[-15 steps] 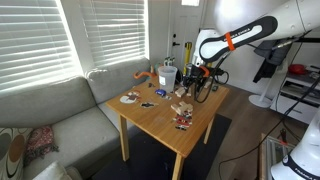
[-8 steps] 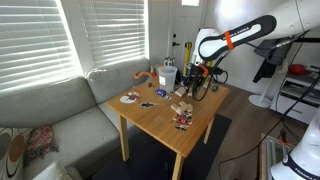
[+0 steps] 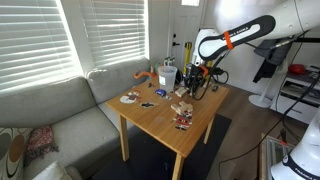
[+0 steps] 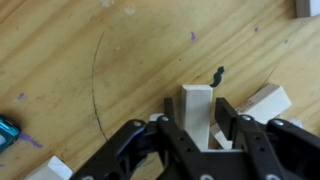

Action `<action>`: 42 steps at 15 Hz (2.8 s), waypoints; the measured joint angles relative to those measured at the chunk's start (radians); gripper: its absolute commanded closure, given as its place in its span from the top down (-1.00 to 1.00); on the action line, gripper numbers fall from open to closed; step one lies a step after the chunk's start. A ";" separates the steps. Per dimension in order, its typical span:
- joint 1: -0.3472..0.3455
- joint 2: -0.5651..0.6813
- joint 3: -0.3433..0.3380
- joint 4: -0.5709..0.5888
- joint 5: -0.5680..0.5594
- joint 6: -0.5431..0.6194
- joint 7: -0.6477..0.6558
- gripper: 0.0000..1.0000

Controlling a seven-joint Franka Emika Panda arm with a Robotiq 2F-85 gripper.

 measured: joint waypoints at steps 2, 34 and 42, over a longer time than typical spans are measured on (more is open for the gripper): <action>0.000 0.002 -0.001 0.000 0.001 -0.010 0.000 -0.39; 0.109 -0.130 0.073 -0.001 -0.074 -0.195 -0.902 -0.86; 0.137 -0.116 0.101 0.007 -0.208 -0.171 -1.164 -0.86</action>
